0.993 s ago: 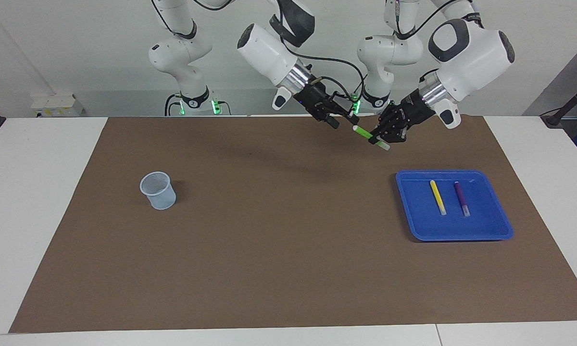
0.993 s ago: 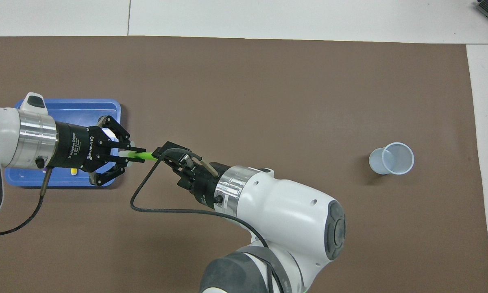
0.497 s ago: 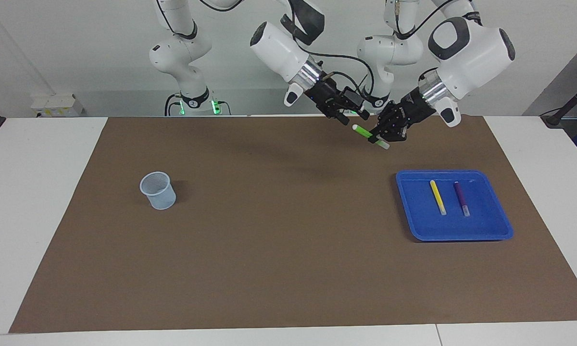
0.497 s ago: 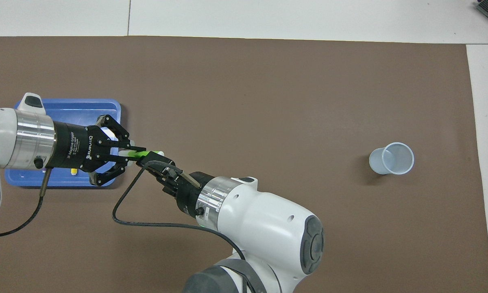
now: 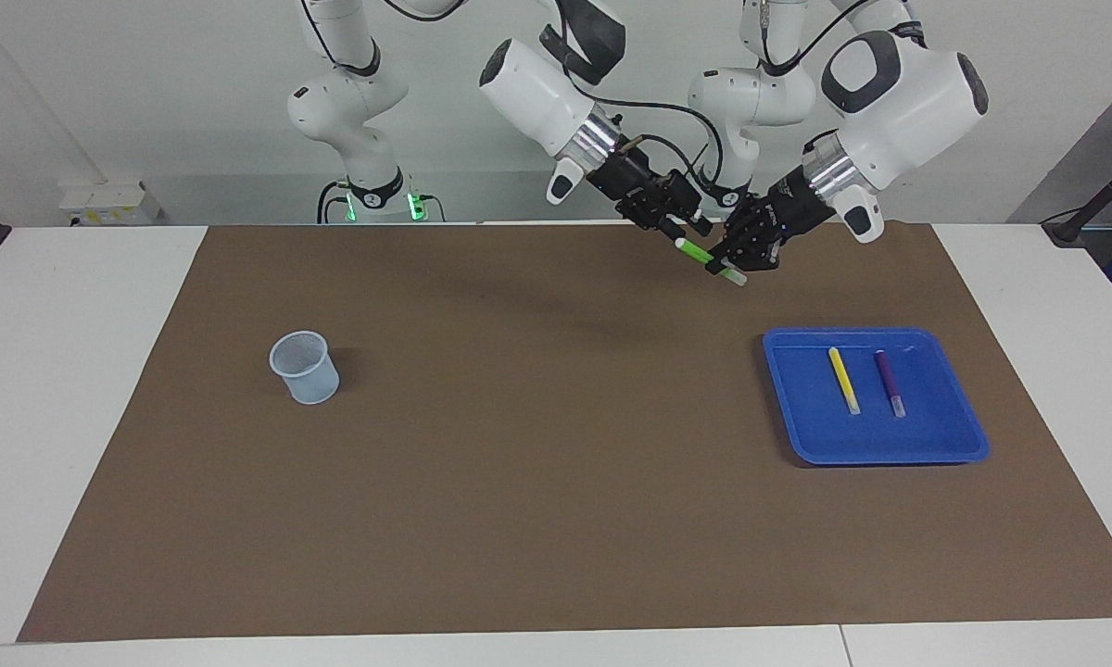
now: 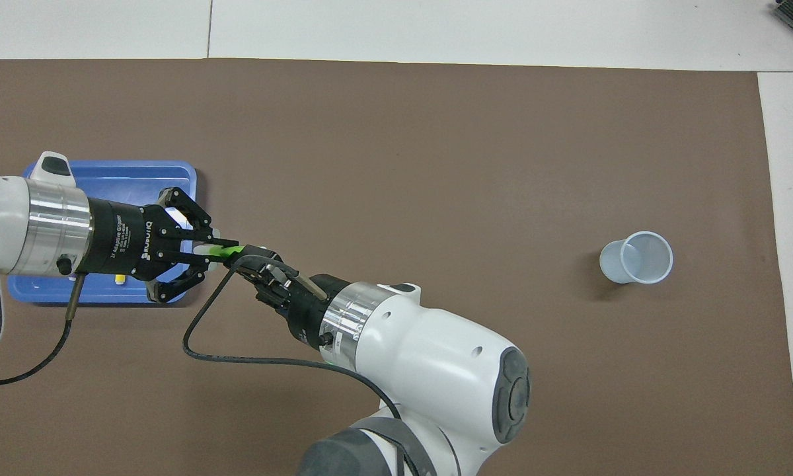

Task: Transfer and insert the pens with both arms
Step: 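Grasp the green pen tip with the right gripper from the left gripper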

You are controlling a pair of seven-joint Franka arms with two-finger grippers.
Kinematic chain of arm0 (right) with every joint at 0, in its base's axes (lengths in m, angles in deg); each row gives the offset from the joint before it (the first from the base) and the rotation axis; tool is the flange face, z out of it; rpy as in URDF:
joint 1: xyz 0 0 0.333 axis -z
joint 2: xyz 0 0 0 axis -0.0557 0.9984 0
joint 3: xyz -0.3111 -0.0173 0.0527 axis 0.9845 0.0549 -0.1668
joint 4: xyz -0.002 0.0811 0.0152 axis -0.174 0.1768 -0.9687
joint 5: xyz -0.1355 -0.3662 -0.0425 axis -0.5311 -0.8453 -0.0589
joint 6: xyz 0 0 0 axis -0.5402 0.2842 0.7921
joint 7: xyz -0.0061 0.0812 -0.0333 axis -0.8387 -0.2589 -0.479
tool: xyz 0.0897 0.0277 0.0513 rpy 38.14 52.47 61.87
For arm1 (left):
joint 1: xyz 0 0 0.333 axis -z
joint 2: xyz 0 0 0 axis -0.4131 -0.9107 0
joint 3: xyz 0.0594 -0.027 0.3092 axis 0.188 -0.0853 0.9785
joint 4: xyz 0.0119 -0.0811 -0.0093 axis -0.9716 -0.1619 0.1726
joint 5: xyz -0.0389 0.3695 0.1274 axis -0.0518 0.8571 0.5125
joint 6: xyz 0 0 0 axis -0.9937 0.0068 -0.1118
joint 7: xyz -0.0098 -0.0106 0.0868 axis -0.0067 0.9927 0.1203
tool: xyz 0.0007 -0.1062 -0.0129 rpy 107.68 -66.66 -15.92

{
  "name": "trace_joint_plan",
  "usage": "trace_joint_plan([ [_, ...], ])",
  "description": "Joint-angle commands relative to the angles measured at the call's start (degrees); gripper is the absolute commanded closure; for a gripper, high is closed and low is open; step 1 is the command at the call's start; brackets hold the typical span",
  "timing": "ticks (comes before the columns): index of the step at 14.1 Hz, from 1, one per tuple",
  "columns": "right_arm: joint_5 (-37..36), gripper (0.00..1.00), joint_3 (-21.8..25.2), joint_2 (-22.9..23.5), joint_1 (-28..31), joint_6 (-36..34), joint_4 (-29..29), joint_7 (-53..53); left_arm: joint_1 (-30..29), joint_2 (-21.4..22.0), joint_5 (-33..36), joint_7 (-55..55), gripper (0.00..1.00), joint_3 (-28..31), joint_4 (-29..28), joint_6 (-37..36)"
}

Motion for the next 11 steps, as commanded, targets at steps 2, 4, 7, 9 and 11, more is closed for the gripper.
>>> trace_joint_plan([
  [2,1.02,0.38,-0.44,2.3,0.74,0.94,-2.59,0.64,1.0,2.13,-1.03,0.99,1.0,0.75,-2.37,1.01],
  [4,0.94,0.46,-0.44,2.39,1.18,0.94,-2.59,0.99,1.0,2.22,-1.03,1.07,1.0,0.75,-2.37,1.01],
  [7,0.85,0.46,-0.44,2.47,2.15,0.94,-2.67,1.35,1.0,2.22,-1.03,1.07,1.0,0.75,-2.37,0.75],
  [9,0.85,0.48,-0.44,2.47,1.97,0.94,-2.59,1.35,1.0,2.22,-1.03,1.07,1.0,0.75,-2.37,0.75],
  [11,0.85,0.54,-0.44,2.65,2.06,0.94,-2.67,1.35,1.0,2.48,-1.03,1.07,1.0,0.75,-2.37,0.66],
])
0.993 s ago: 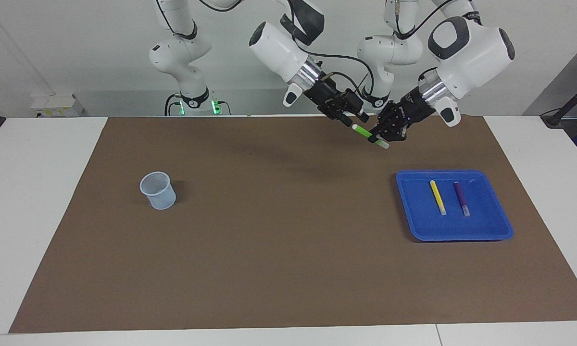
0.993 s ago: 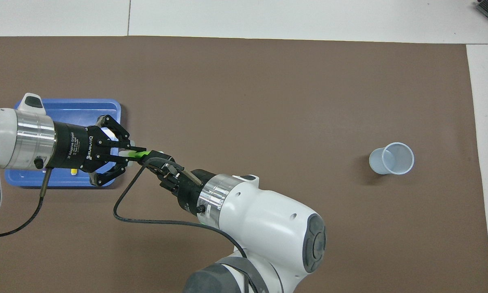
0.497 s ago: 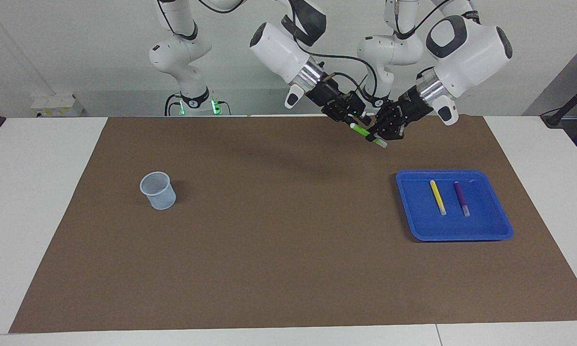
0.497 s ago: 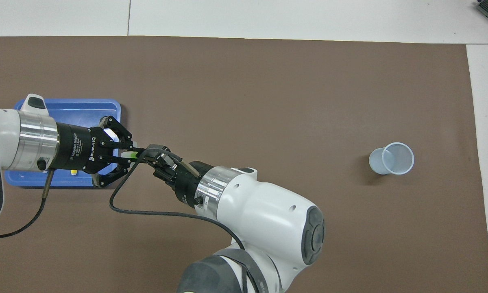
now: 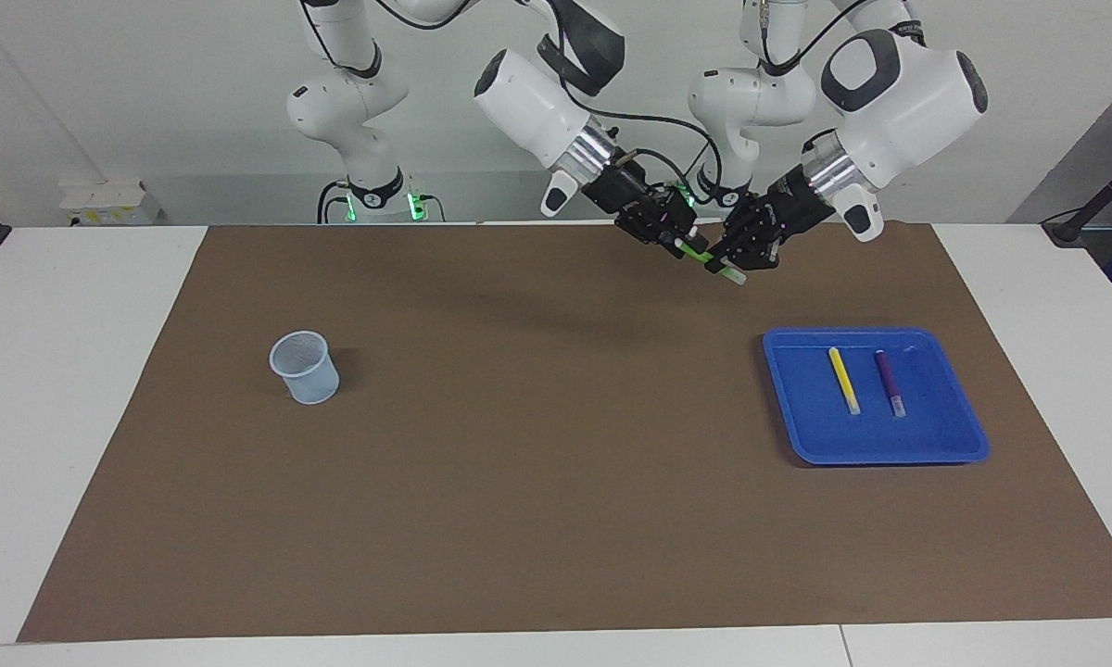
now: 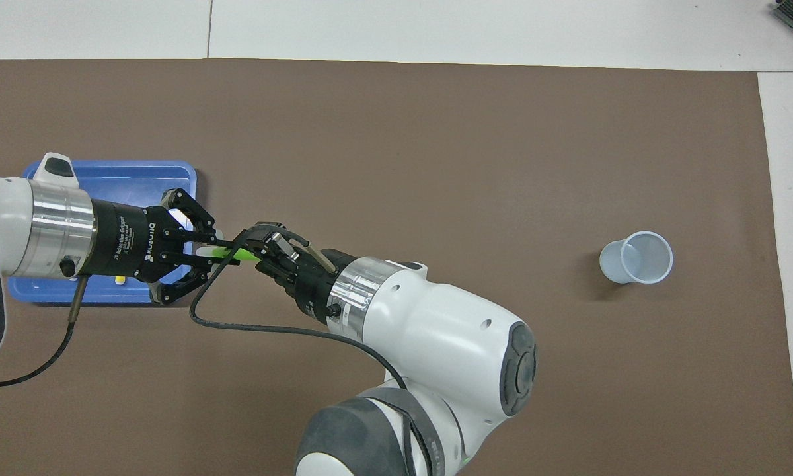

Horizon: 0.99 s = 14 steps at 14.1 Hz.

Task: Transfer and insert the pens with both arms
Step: 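Grasp the green pen tip with the right gripper from the left gripper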

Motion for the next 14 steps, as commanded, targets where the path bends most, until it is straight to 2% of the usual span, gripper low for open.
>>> trace_joint_plan([
  [1,0.85,0.54,-0.58,0.99,0.47,0.91,-1.17,1.29,1.0,2.38,-1.03,0.77,1.0,0.73,-2.34,0.67],
  [6,0.85,0.54,-0.58,1.08,0.03,0.91,-1.08,1.2,1.0,2.47,-1.03,0.94,1.0,0.73,-2.34,0.67],
  [8,0.85,0.67,-0.58,1.08,0.03,0.91,-1.08,1.2,1.0,2.47,-1.03,1.03,1.0,0.73,-2.34,0.67],
  [12,1.02,0.8,-0.58,1.08,0.12,1.09,-1.08,1.29,1.0,2.47,-1.03,1.03,1.0,0.73,-2.34,0.58],
  [14,1.02,0.95,-0.58,1.17,0.03,2.14,-1.08,1.29,1.0,2.47,-1.03,1.03,1.0,0.73,-2.34,0.58],
])
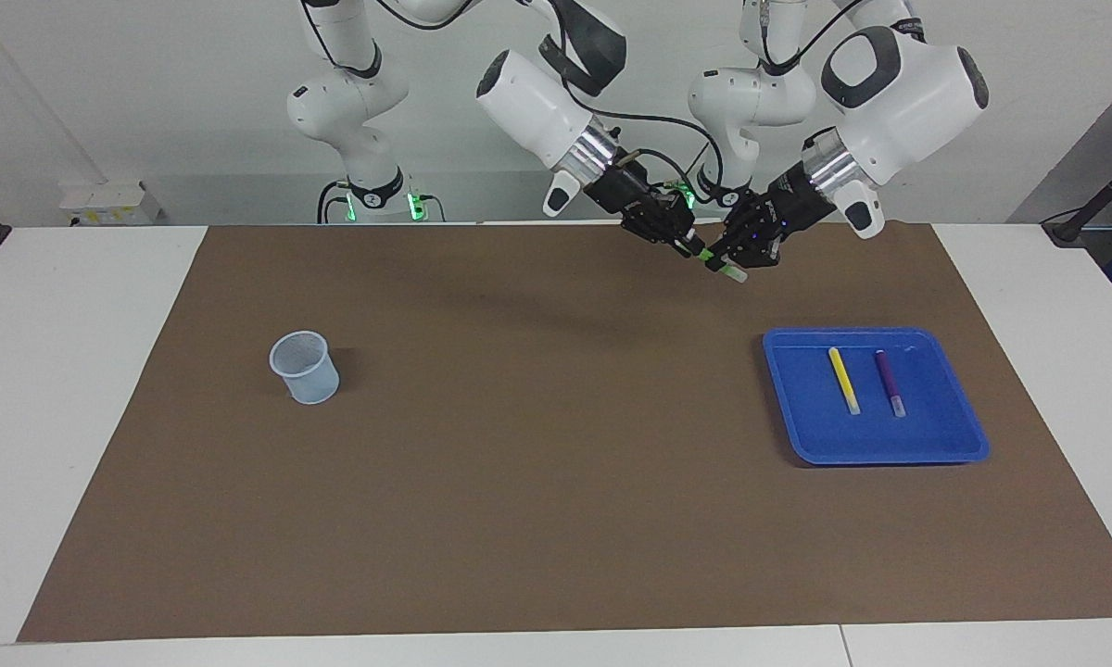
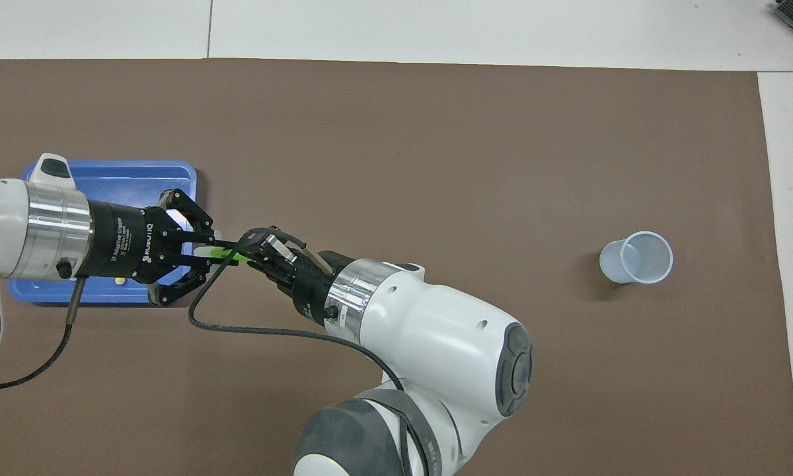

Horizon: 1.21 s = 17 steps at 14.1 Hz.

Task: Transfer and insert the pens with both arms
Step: 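Grasp the green pen tip with the right gripper from the left gripper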

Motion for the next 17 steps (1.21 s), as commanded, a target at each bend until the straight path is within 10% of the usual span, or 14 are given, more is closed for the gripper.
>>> trace_joint_plan([
  [1,1.03,1.0,-0.33,0.97,0.19,2.14,-1.11,1.28,1.0,2.04,-1.03,0.86,1.0,0.66,-2.21,0.62],
  [9,0.94,1.0,-0.33,1.05,0.28,2.05,-1.11,2.06,1.0,2.04,-0.95,0.6,1.0,0.66,-2.21,0.44],
  [13,0.76,1.0,-0.24,0.44,2.38,-4.25,-0.5,10.84,1.09,2.04,-0.95,0.86,0.28,0.66,-2.29,1.15],
  [17,0.33,1.0,-0.15,0.18,3.1,-6.21,-0.32,12.71,0.3,2.12,-0.95,0.95,0.08,0.74,-2.47,1.15],
])
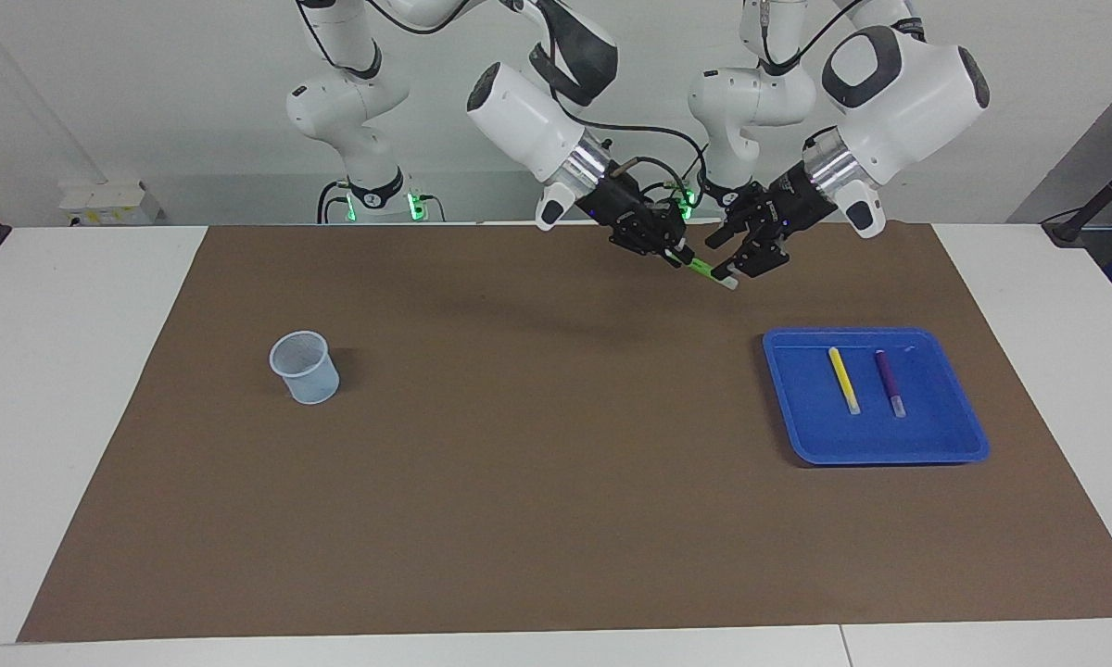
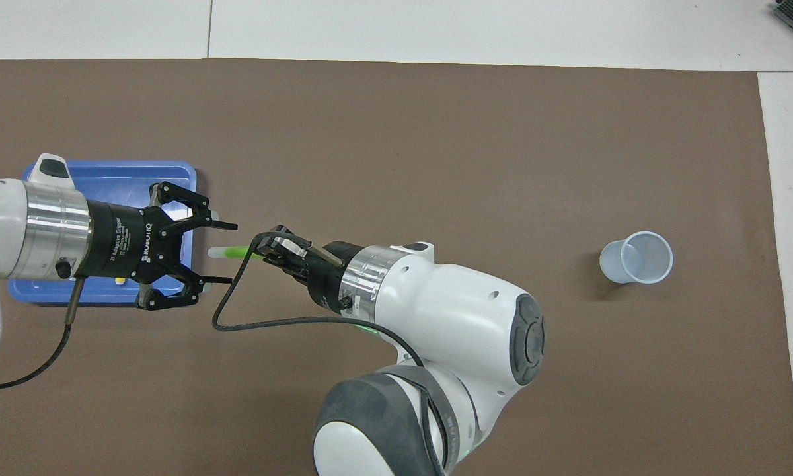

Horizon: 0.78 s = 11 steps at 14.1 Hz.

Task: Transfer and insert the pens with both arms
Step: 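Carry the green pen to the cup with the right gripper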

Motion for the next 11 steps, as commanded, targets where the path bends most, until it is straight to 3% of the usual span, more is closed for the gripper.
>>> trace_joint_plan([
  [1,-0.11,1.0,-0.19,-0.08,0.73,-2.33,-0.15,2.84,0.3,2.25,-0.94,0.45,0.08,0.66,-2.65,1.09],
  [3,-4.48,1.0,0.07,-0.34,3.35,-9.51,-0.06,6.88,-0.05,2.51,-0.24,-2.52,0.11,0.83,-3.35,1.0],
  [5,-15.44,1.0,-0.01,-1.05,6.69,-17.6,-0.41,7.86,-1.36,3.39,0.63,-10.67,0.11,0.83,-4.84,0.3],
  [8,-26.9,1.0,-0.01,-3.67,10.3,-29.72,-0.33,11.01,-3.82,4.19,7.75,-28.42,0.11,0.83,-5.99,-2.77],
  [11,-39.36,1.0,-0.1,-6.92,17.49,-46.06,-0.24,24.59,-6.55,4.27,14.85,-45.29,0.12,0.83,-5.9,-4.8],
])
